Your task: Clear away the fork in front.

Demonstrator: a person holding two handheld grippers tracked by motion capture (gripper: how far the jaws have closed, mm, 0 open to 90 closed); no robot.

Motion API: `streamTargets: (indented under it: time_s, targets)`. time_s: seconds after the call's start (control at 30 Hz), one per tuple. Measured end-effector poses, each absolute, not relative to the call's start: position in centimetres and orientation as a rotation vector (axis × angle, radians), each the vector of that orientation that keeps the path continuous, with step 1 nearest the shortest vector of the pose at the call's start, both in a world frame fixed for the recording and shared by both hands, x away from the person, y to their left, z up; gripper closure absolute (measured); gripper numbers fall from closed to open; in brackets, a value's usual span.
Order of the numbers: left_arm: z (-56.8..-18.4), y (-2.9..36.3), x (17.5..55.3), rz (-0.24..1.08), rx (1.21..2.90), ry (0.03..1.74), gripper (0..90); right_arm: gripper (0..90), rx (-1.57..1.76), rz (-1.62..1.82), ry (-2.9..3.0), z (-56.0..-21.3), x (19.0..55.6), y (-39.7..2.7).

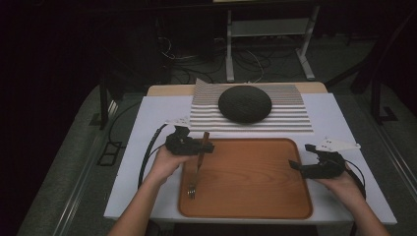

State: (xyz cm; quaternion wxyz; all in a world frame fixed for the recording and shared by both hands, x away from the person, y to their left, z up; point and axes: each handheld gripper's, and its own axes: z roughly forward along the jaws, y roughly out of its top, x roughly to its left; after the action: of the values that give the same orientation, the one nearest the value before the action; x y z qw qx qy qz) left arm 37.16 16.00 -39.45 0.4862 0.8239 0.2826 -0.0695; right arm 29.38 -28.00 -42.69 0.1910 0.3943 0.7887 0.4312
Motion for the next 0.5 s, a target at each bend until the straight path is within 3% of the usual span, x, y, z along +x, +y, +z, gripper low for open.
streamTargets:
  time_s: [0.5]
  targets:
    - [-43.8,13.9,38.3,-0.257,2.119,0.79,72.3,12.9,1.082,1.197,2.232,-42.8,29.4,-27.5]
